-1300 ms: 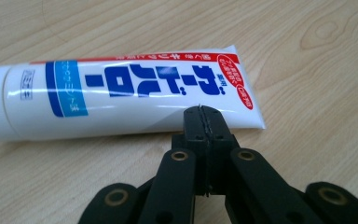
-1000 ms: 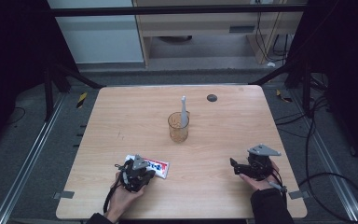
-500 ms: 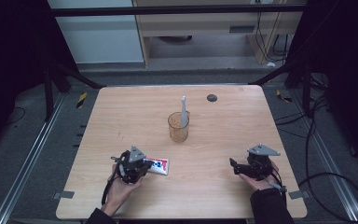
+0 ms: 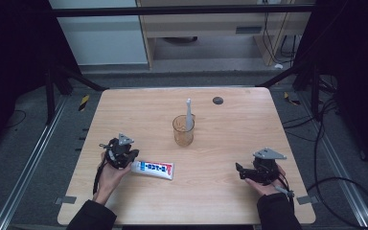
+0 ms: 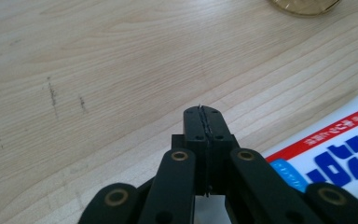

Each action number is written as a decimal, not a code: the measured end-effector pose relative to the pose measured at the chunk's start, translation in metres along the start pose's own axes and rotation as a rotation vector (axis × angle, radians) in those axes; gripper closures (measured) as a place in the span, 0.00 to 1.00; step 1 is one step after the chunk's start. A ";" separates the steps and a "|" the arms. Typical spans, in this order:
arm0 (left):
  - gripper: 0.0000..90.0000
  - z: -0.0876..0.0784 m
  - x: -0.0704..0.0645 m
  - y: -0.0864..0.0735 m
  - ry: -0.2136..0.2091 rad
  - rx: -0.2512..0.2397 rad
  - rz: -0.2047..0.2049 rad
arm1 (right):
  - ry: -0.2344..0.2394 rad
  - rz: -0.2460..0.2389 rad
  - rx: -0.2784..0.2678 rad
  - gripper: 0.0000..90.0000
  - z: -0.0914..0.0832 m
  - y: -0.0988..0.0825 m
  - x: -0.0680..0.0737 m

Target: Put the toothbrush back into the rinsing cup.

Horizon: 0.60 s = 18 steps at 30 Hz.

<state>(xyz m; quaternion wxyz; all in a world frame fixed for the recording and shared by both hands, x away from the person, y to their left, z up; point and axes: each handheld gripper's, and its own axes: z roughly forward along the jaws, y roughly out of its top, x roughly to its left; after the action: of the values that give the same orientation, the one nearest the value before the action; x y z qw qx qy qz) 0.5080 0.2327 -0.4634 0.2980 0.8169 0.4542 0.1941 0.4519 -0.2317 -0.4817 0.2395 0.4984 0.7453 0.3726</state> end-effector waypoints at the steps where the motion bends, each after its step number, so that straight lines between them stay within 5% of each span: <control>1: 1.00 0.001 0.000 0.000 -0.003 0.007 0.002 | 0.000 0.000 0.000 0.18 0.000 0.000 0.000; 18: 1.00 -0.004 -0.006 -0.010 -0.014 0.052 0.035 | 0.004 0.012 -0.001 0.18 -0.002 0.000 -0.001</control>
<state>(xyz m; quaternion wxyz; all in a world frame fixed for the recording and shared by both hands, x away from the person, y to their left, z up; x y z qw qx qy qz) 0.4960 0.2330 -0.4670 0.2767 0.8334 0.4426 0.1815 0.4506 -0.2333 -0.4802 0.2361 0.5018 0.7427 0.3753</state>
